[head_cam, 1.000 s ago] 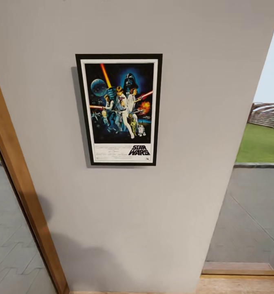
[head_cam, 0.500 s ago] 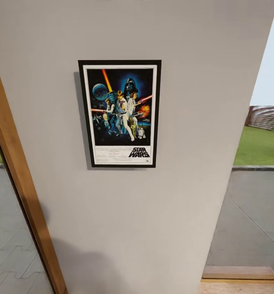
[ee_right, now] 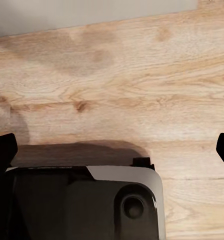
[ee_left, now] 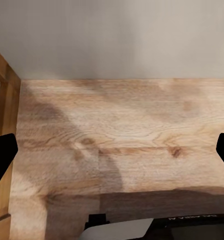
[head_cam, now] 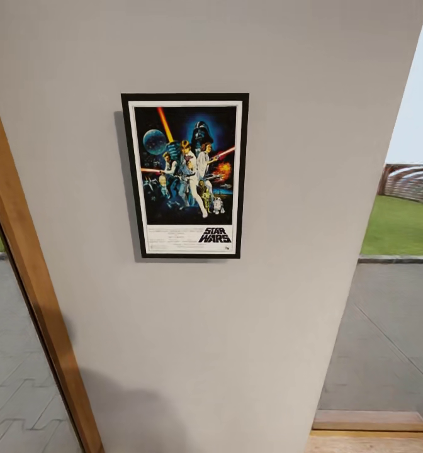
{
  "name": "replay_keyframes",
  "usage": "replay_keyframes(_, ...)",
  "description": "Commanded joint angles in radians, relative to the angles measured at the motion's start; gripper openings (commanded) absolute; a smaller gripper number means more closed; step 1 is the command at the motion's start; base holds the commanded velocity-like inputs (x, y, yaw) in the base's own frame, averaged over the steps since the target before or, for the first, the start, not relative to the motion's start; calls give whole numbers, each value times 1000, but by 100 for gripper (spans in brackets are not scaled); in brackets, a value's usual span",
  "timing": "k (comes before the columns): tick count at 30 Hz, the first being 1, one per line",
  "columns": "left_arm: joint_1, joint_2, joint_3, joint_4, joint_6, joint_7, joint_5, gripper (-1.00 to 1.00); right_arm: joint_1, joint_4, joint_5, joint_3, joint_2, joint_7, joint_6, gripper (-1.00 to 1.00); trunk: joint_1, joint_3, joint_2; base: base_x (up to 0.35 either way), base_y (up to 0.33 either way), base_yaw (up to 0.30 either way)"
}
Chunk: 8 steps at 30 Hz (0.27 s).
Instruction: Pick up the poster from the kitchen countertop and hang it on one of the wall nails in the kitchen.
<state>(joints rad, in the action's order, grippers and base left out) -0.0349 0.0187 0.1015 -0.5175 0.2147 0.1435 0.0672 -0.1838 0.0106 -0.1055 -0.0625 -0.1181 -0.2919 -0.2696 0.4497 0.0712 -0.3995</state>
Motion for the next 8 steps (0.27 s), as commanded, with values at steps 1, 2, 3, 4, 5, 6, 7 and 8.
replay_keyframes(1,0,-1,8,-1,2,8,7,100,0,2,-11,-5,0,-9,-1,100,0,0,0,0,0,0)
replay_keyframes(2,0,-1,8,-1,2,8,7,100,0,2,-11,-5,0,-9,-1,100,0,0,0,0,0,0)
replay_keyframes(3,0,-1,7,-1,2,7,8,100,0,1,-12,-5,0,-9,-1,100,0,0,0,0,0,0)
replay_keyframes(4,0,-1,7,-1,2,7,8,100,0,1,-12,-5,0,-9,-1,100,0,0,0,0,0,0)
replay_keyframes(5,0,0,7,-1,2,7,8,100,0,1,-12,-5,0,-9,-1,100,0,0,0,0,0,0)
replay_keyframes(6,0,0,7,-1,2,7,8,100,0,2,-12,-5,0,-9,-2,100,0,0,0,0,0,0)
replay_keyframes(7,0,0,7,-1,2,7,7,100,0,2,-12,-5,0,-9,-1,100,0,0,0,0,0,0)
replay_keyframes(8,0,0,7,-1,2,7,7,100,0,2,-11,-5,0,-9,-1,100,0,0,0,0,0,0)
